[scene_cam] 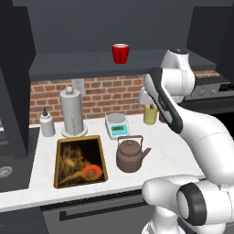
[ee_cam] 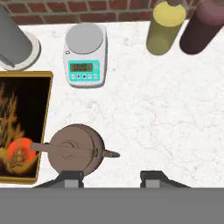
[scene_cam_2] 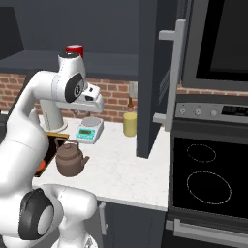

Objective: Pick the kettle from the counter and place it on the tray. Then pick the mug from the cabinet and place it on the tray. Then close the cabinet doors.

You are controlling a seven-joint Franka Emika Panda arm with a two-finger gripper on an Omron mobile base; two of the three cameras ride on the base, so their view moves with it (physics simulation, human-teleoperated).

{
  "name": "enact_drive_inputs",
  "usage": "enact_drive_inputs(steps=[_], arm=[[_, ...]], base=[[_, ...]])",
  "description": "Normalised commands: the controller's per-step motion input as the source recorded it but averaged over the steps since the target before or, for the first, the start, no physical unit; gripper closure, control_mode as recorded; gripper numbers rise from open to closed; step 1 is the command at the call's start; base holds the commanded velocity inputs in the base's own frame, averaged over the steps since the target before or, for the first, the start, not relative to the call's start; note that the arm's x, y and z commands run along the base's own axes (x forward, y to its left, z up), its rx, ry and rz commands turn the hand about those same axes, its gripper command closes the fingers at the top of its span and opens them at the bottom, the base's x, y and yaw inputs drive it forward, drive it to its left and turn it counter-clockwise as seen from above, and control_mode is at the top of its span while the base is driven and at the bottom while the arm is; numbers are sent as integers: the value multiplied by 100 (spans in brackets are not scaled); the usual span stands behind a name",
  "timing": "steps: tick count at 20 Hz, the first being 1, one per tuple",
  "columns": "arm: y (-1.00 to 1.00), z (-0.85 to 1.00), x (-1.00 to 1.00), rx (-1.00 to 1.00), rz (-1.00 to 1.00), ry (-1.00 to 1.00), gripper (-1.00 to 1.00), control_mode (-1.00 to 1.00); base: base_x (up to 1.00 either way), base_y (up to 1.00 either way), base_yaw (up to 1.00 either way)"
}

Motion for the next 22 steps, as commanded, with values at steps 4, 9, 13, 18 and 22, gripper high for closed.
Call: enact_drive_inputs(steps=[4, 9, 13, 18, 22], arm=[[1, -1, -10, 0, 0, -3, -100, -100], [12, -28, -10, 0, 0, 4, -100, -100], [23, -46, -5, 0, 0, 11, -100, -100], [18, -54, 0, -2, 6, 7, -100, -100], [11, -38, -2, 0, 28, 0, -100, -100]], base=[[0, 0, 0], [0, 0, 0], [0, 0, 0], [0, 0, 0], [0, 0, 0]])
